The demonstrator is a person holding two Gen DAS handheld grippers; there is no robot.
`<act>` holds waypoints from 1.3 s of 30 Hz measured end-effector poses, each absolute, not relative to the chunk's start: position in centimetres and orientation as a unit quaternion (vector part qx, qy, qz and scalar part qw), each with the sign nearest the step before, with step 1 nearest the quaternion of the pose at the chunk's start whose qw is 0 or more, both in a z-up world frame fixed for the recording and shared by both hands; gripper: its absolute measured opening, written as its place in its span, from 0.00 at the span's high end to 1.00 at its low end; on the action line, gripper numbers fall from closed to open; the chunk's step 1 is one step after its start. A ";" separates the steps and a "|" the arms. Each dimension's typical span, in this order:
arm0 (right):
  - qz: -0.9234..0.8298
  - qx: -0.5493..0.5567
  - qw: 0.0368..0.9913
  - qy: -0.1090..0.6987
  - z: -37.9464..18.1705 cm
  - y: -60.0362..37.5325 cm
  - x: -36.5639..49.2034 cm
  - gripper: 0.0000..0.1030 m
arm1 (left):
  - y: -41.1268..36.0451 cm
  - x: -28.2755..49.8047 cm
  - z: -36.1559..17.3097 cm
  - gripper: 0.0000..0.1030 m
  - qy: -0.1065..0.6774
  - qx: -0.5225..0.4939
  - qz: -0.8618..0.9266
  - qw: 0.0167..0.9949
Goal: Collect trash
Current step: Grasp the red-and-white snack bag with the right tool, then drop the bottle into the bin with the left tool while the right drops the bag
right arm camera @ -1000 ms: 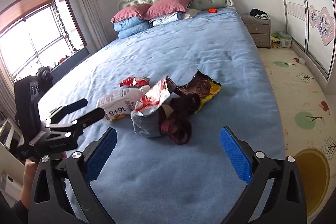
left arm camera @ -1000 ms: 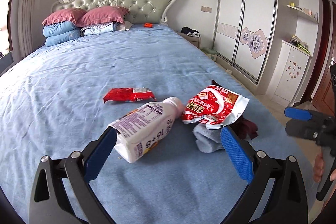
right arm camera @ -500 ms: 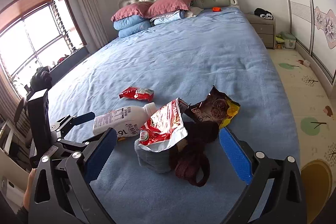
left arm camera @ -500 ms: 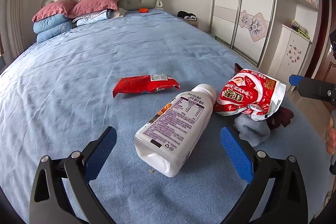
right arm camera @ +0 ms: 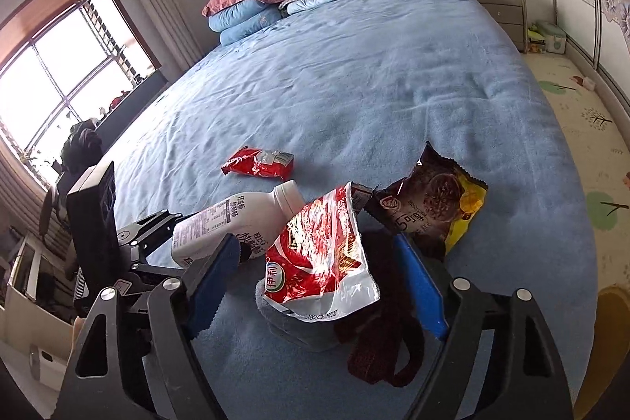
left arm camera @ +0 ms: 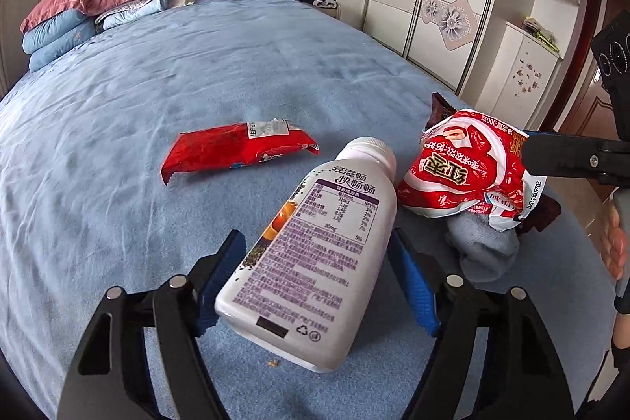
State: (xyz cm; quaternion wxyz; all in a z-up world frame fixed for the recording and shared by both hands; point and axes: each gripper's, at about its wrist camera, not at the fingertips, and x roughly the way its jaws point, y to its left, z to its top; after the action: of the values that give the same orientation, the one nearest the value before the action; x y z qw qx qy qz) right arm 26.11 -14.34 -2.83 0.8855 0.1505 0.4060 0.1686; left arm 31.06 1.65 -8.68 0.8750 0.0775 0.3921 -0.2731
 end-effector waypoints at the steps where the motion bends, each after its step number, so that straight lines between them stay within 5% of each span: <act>1: 0.170 0.151 0.884 0.408 -3.0 -14.3 26.1 0.29 | 1.6 30.9 -8.6 0.29 0.391 0.081 -0.271 0.876; 6: 0.176 0.162 0.877 0.416 -3.3 -14.3 26.4 0.52 | 1.5 30.7 -8.6 0.40 0.394 0.073 -0.269 0.876; 8: 0.179 0.169 0.872 0.422 -3.5 -14.4 26.5 0.76 | 1.8 30.7 -8.5 0.50 0.399 0.056 -0.271 0.874; 10: 0.190 0.176 0.867 0.426 -3.8 -14.5 26.7 0.95 | 2.1 30.8 -8.5 0.50 0.401 0.045 -0.260 0.877; 26: 0.223 0.185 0.884 0.367 -1.5 -15.8 24.2 0.98 | 2.5 27.3 -4.4 0.51 0.355 -0.001 -0.244 0.902; 39: 0.165 0.185 0.915 0.318 0.6 -24.5 17.7 0.98 | -7.2 23.4 -1.5 0.50 0.338 0.025 -0.317 0.886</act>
State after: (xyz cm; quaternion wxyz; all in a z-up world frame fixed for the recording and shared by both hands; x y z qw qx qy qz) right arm 17.69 -24.45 0.60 0.9152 0.1852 0.3175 0.1651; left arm 23.41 -7.23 -1.54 0.8858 0.0249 0.3384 -0.3166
